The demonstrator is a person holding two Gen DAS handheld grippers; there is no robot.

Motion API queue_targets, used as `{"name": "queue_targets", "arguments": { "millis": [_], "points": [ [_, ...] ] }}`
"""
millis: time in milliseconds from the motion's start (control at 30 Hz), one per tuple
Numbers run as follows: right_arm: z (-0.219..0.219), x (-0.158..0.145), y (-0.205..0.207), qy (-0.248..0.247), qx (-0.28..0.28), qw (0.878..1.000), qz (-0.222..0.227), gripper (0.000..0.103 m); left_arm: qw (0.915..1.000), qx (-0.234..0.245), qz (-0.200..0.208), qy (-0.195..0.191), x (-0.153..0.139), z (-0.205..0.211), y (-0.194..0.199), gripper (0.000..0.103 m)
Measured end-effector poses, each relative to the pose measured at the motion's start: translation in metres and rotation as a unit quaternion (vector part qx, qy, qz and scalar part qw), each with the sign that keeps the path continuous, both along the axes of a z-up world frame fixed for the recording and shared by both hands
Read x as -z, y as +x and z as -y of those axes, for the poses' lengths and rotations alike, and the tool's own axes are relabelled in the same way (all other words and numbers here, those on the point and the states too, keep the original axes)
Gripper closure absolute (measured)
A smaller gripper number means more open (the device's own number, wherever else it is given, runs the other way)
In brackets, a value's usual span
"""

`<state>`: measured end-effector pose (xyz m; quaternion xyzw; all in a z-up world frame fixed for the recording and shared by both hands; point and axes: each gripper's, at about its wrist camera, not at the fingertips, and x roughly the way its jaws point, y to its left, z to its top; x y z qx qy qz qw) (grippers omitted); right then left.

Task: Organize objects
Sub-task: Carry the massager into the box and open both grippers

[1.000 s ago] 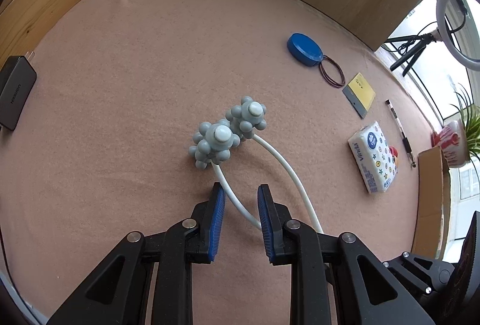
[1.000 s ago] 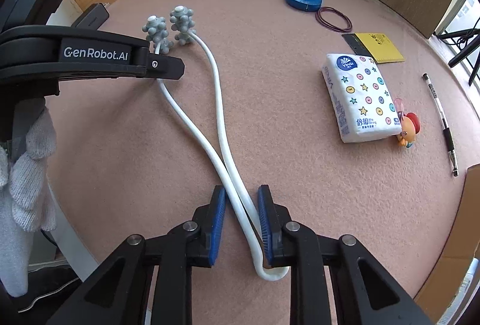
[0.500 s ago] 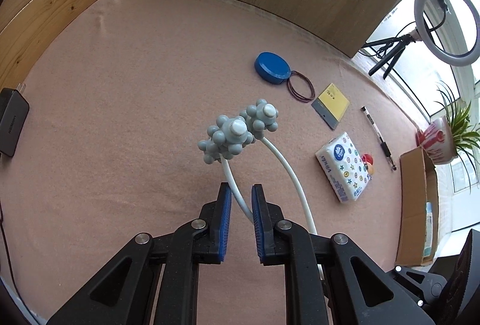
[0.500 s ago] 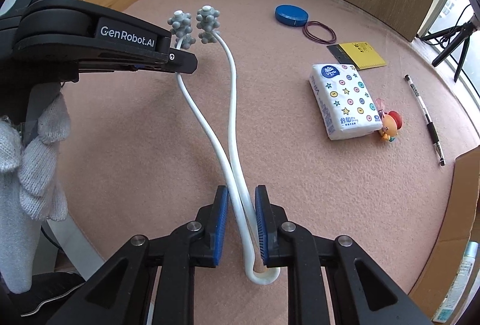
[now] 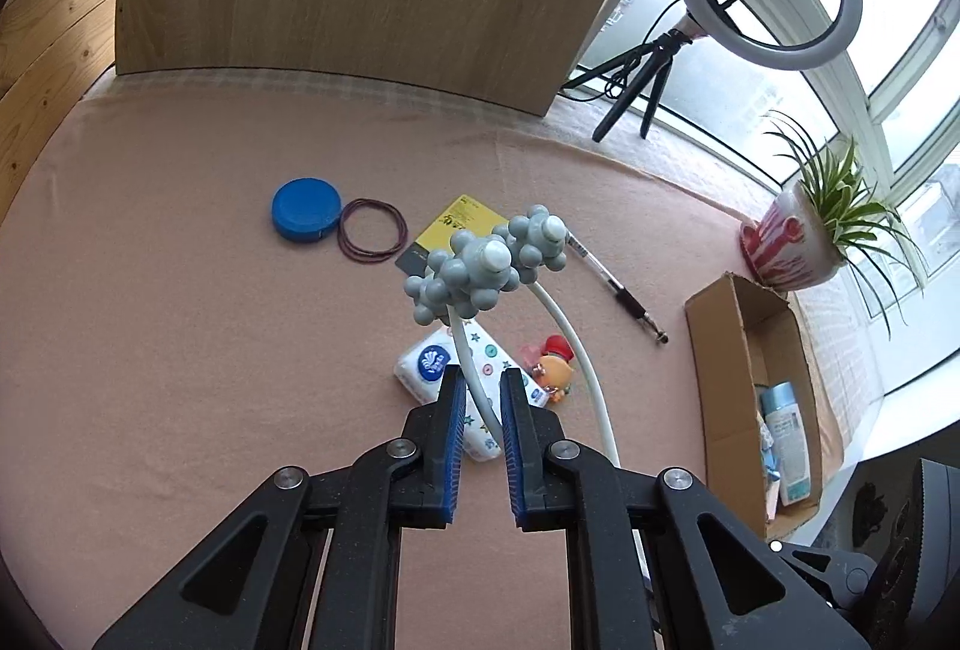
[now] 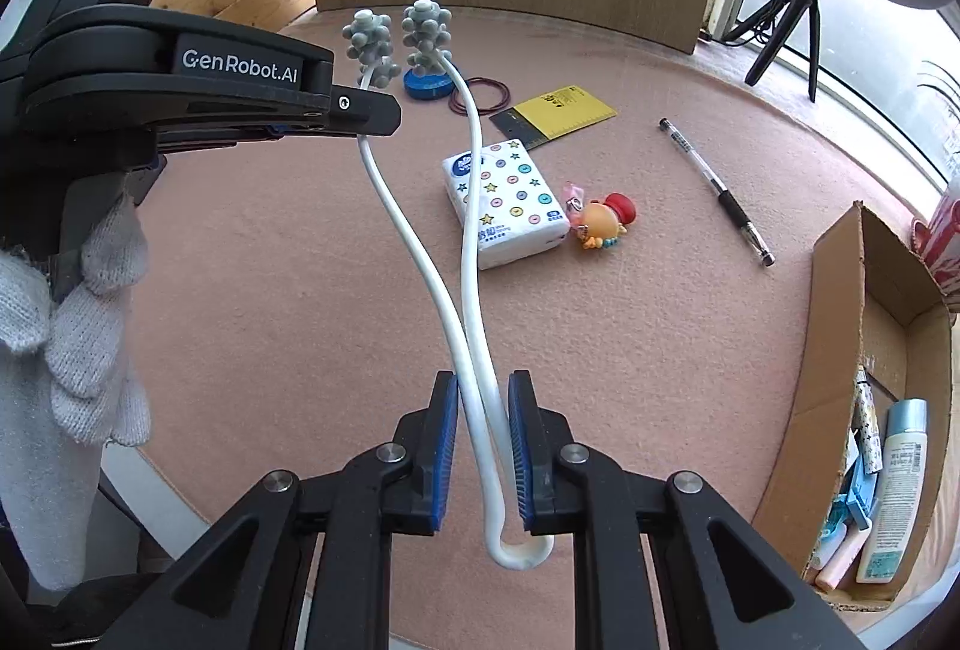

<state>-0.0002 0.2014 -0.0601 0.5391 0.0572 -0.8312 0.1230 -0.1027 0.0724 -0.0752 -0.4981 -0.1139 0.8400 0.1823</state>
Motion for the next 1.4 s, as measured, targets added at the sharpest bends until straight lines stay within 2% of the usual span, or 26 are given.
{"name": "queue_targets", "arguments": {
  "millis": [333,667,933,1167,1200,1233,1267,1333,1367,1400],
  "points": [
    [-0.080,-0.023,0.012,-0.001,0.082,0.996,-0.023,0.089,0.9961,0.082,-0.028,0.015,-0.029,-0.113,-0.006,0.092],
    [-0.165,-0.030,0.023,-0.002,0.164,0.986,-0.034,0.089,0.9883,0.147,-0.037,0.014,-0.036,-0.222,-0.004,0.092],
    [-0.214,-0.027,0.032,-0.009,0.208,0.978,-0.031,0.089,0.9836,0.177,-0.032,0.005,-0.028,-0.284,-0.007,0.092],
    [-0.241,-0.022,0.034,-0.016,0.233,0.972,-0.026,0.089,0.9812,0.191,-0.030,-0.004,-0.021,-0.313,-0.008,0.091],
    [-0.245,-0.022,0.034,-0.017,0.237,0.971,-0.027,0.089,0.9805,0.194,-0.028,-0.010,-0.019,-0.316,-0.008,0.081],
    [-0.248,-0.022,0.034,-0.017,0.243,0.969,-0.029,0.089,0.9798,0.198,-0.025,-0.017,-0.017,-0.318,-0.008,0.063],
    [-0.251,-0.023,0.035,-0.019,0.247,0.968,-0.034,0.088,0.9791,0.201,-0.024,-0.021,-0.016,-0.320,-0.007,0.056],
    [-0.256,-0.025,0.035,-0.023,0.252,0.967,-0.040,0.077,0.9783,0.203,-0.029,-0.028,-0.014,-0.320,-0.005,0.052],
    [-0.257,-0.026,0.035,-0.025,0.252,0.967,-0.040,0.062,0.9782,0.203,-0.032,-0.032,-0.014,-0.320,-0.004,0.052],
    [-0.258,-0.029,0.037,-0.025,0.253,0.966,-0.049,0.055,0.9783,0.202,-0.032,-0.033,-0.014,-0.317,-0.003,0.052]
  ]
}}
